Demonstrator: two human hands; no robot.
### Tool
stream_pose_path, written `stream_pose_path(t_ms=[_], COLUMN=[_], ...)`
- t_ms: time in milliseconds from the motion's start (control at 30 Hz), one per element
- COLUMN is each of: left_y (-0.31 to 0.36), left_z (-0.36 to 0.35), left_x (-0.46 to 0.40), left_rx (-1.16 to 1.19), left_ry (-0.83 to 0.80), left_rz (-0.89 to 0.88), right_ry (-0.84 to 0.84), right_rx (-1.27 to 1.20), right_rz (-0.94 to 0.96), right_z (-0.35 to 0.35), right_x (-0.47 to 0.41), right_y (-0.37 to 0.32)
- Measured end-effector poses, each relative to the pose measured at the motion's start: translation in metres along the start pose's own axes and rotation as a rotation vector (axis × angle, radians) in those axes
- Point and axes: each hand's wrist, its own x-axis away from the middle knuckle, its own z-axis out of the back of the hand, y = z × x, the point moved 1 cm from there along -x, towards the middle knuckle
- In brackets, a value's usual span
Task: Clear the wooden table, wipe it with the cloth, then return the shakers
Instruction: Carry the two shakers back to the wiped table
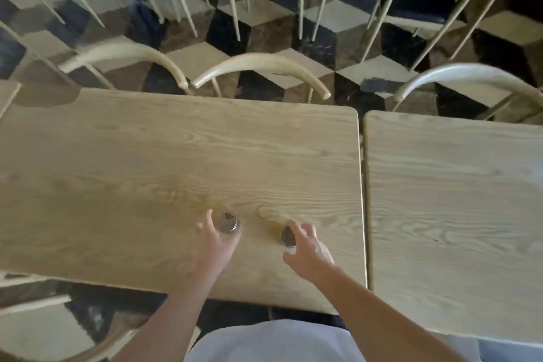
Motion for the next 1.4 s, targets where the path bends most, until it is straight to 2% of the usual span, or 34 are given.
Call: stream_pose_path(t_ms=[67, 100, 200, 267, 467, 667, 833, 967, 1133, 1300, 1400], left_y=[0.008, 0.011, 0.002, -0.011, -0.04, -0.024, -0.007, 0.012, 0.044, 0.032, 0.029], left_z=[-0.003, -0.005, -0.014, -0.015, -0.002, 0.008, -0.019, -0.076, -0.144, -0.218, -0.247], left_x=[-0.008, -0.009, -0.016, -0.017, -0.019, -0.028, -0.016, 0.036, 0.161, 0.246, 0.278], left_rx=[-0.094, -0.149, -0.252, -0.212, -0.169, -0.292, -0.17, -0.081, -0.144, -0.374, -0.531], left_ry=[0.033, -0.011, -0.2, -0.275, -0.394, -0.349, -0.42, -0.49, -0.497, -0.794, -0.881], left_rz=[-0.171, -0.219, -0.219, -0.209, -0.301, -0.55, -0.467, -0.472, -0.549, -0.456, -0.461], right_ry=[0.012, 0.009, 0.021, 0.065, 0.171, 0.312, 0.436, 0.427, 0.425, 0.401, 0.452], right_rx=[0.036, 0.036, -0.007, -0.073, -0.361, -0.612, -0.882, -1.127, -1.181, -1.218, -1.279], right_rz=[-0.013, -0.036, -0.148, -0.243, -0.599, -0.797, -0.953, -1.059, -1.091, -1.151, -1.187], right_z=[-0.007, -0.01, -0.019, -0.024, -0.039, -0.075, -0.111, -0.131, -0.164, -0.198, -0.22], right_x=[0.007, 0.011, 0.028, 0.042, 0.084, 0.137, 0.177, 0.22, 0.292, 0.362, 0.394], right_y=[0.005, 0.01, 0.026, 0.036, 0.073, 0.085, 0.112, 0.152, 0.213, 0.254, 0.27])
